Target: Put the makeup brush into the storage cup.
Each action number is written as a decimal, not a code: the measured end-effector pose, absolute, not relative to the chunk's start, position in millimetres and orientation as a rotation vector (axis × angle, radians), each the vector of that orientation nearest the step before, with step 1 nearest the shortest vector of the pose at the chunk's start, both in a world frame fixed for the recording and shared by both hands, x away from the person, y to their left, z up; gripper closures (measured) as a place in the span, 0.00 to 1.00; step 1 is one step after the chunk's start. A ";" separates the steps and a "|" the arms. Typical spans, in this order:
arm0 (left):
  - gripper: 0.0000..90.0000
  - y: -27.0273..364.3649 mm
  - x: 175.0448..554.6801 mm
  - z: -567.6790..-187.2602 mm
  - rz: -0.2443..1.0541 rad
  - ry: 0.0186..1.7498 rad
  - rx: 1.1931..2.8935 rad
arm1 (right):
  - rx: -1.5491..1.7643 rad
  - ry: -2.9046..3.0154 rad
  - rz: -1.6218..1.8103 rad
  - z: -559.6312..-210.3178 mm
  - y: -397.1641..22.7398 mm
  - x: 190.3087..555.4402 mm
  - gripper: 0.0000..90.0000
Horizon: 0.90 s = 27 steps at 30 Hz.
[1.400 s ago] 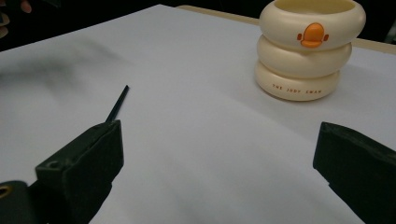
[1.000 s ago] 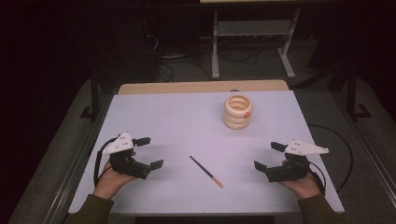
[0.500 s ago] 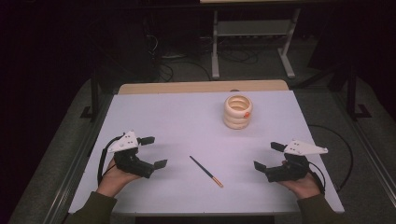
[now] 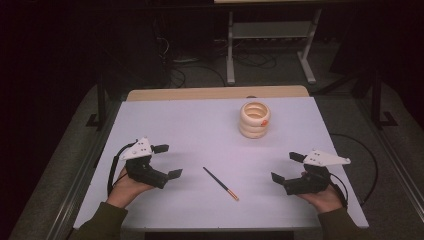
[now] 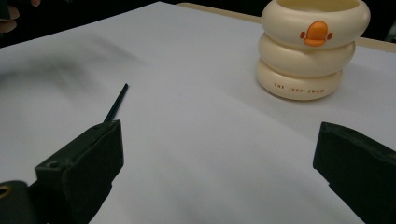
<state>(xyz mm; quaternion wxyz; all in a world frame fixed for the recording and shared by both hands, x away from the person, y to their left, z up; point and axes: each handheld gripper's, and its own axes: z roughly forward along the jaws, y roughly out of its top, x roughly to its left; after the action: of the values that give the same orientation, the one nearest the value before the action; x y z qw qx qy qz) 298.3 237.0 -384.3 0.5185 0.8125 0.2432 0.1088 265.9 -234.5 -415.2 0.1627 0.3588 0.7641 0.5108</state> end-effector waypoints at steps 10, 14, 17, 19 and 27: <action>0.02 230.4 304.5 -385.6 0.244 0.576 1.960 | 1.020 2.183 1.458 -415.4 -234.1 266.3 0.01; 0.02 226.6 306.5 -386.7 0.239 0.566 1.967 | 1.026 2.184 1.459 -415.4 -234.0 266.1 0.01; 0.02 224.1 307.9 -386.9 0.235 0.561 1.973 | 1.028 2.185 1.458 -415.4 -234.0 266.1 0.01; 0.02 222.6 308.4 -386.4 0.232 0.559 1.976 | 1.027 2.185 1.458 -415.3 -234.0 266.0 0.01; 0.02 214.9 312.0 -385.1 0.223 0.532 1.984 | 1.027 2.185 1.457 -415.6 -233.6 266.1 0.01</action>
<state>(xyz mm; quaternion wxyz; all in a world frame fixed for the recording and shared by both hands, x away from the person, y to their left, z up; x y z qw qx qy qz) 312.0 214.9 -385.1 0.5121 0.8248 0.2211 0.0928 266.1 -233.6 -415.6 0.1601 0.3594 0.7649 0.5100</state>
